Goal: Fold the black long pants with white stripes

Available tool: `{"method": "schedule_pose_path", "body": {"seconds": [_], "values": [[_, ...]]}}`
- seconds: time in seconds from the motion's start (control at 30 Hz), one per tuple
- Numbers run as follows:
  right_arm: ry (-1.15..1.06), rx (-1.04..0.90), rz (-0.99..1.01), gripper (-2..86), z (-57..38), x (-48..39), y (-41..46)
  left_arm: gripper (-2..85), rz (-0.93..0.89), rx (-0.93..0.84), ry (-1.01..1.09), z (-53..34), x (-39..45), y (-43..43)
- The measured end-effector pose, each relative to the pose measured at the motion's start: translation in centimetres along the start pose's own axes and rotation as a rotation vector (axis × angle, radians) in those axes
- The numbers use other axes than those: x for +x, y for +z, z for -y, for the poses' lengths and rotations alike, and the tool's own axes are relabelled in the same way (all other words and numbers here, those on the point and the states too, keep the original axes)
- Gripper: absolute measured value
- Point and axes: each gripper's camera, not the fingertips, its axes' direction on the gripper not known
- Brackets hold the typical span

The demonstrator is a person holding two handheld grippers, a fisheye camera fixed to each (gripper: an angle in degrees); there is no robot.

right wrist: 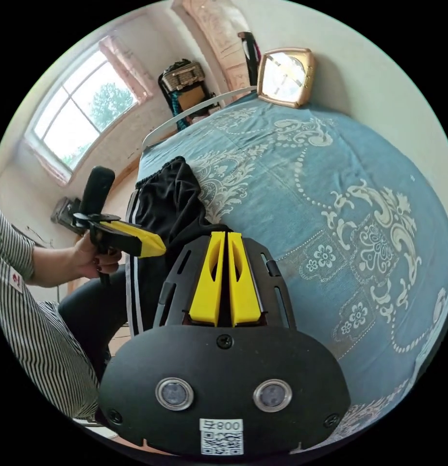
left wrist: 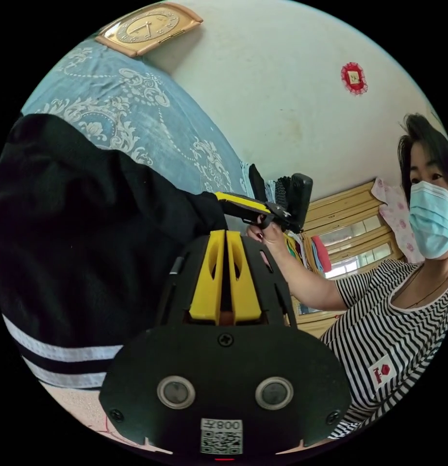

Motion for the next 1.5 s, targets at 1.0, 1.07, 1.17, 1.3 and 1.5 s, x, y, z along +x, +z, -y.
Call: {"method": "schedule_pose_path", "body": {"seconds": [1.0, 1.07, 1.17, 1.3, 1.5], "values": [[0.286, -0.019, 0.111, 0.0, 2.9, 9.8, 4.9, 0.8, 0.471, -0.075, 0.062, 0.2, -0.8, -7.6], [0.285, -0.016, 0.103, 0.0, 3.1, 9.9, 5.2, 1.4, 0.477, -0.002, 0.056, -1.0, -0.6, -11.2], [0.283, -0.011, 0.094, 0.0, 3.3, 10.1, 5.7, 3.9, 0.578, 0.115, 0.04, -2.1, -0.7, -16.8], [0.285, -0.018, 0.072, 0.0, 3.7, 10.1, 6.5, 7.0, 0.752, 0.22, 0.01, -1.9, -1.8, -23.0], [0.306, -0.018, 0.057, 0.1, 4.1, 10.3, 7.7, 5.2, 0.803, 0.116, -0.13, 0.5, -7.6, -27.3]]}}
